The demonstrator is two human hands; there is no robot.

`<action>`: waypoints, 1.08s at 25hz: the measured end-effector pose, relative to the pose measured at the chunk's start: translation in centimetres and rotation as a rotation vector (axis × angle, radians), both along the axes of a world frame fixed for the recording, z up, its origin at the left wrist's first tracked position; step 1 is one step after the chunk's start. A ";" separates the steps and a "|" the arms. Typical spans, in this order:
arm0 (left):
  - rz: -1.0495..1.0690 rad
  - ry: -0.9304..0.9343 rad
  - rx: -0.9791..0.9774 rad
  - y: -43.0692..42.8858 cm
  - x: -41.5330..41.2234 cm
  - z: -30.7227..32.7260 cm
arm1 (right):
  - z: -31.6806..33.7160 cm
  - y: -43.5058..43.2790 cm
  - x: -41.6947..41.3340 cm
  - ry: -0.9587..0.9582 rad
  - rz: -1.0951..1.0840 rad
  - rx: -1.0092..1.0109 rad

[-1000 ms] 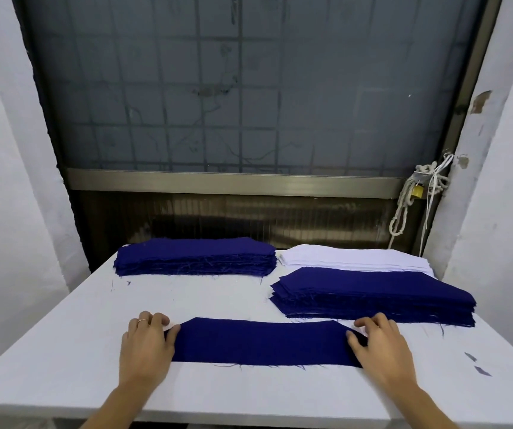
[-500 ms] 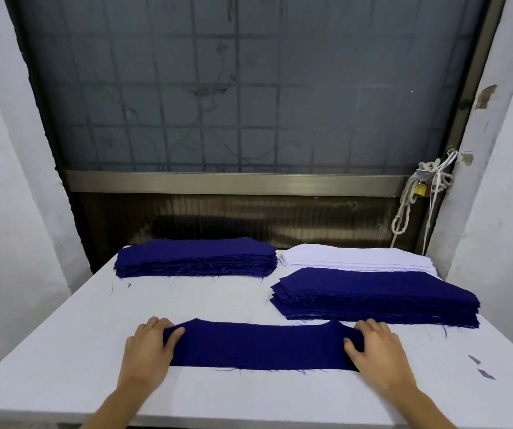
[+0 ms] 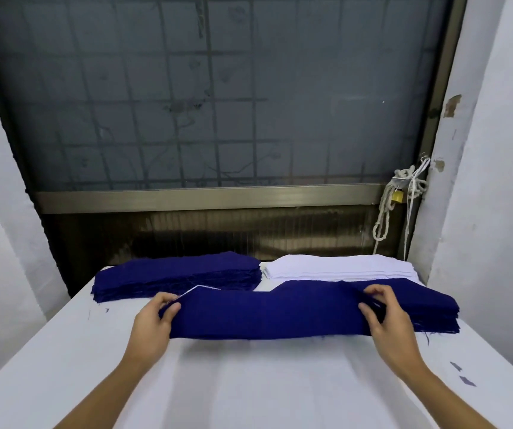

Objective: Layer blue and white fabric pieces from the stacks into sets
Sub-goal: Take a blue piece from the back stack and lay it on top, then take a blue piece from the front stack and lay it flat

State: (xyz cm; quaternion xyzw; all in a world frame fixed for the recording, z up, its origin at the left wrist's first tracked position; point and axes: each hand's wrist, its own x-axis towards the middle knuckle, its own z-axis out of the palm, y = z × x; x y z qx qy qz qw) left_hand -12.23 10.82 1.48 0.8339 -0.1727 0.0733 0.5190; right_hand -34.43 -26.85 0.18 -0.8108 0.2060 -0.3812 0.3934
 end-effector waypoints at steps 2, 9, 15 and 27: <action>-0.044 0.024 0.005 -3.2 0.8 1.8 | 1.8 -2.9 0.5 0.018 -0.074 0.009; -0.187 0.043 0.095 -15.1 0.7 5.0 | 4.3 -13.1 0.6 0.233 -0.265 0.058; -0.159 0.061 0.240 -20.9 0.6 3.1 | 2.8 -18.0 0.2 0.366 -0.323 0.031; -0.274 0.111 0.653 -21.1 2.5 0.6 | 0.5 -19.9 -0.2 0.711 -0.386 -0.229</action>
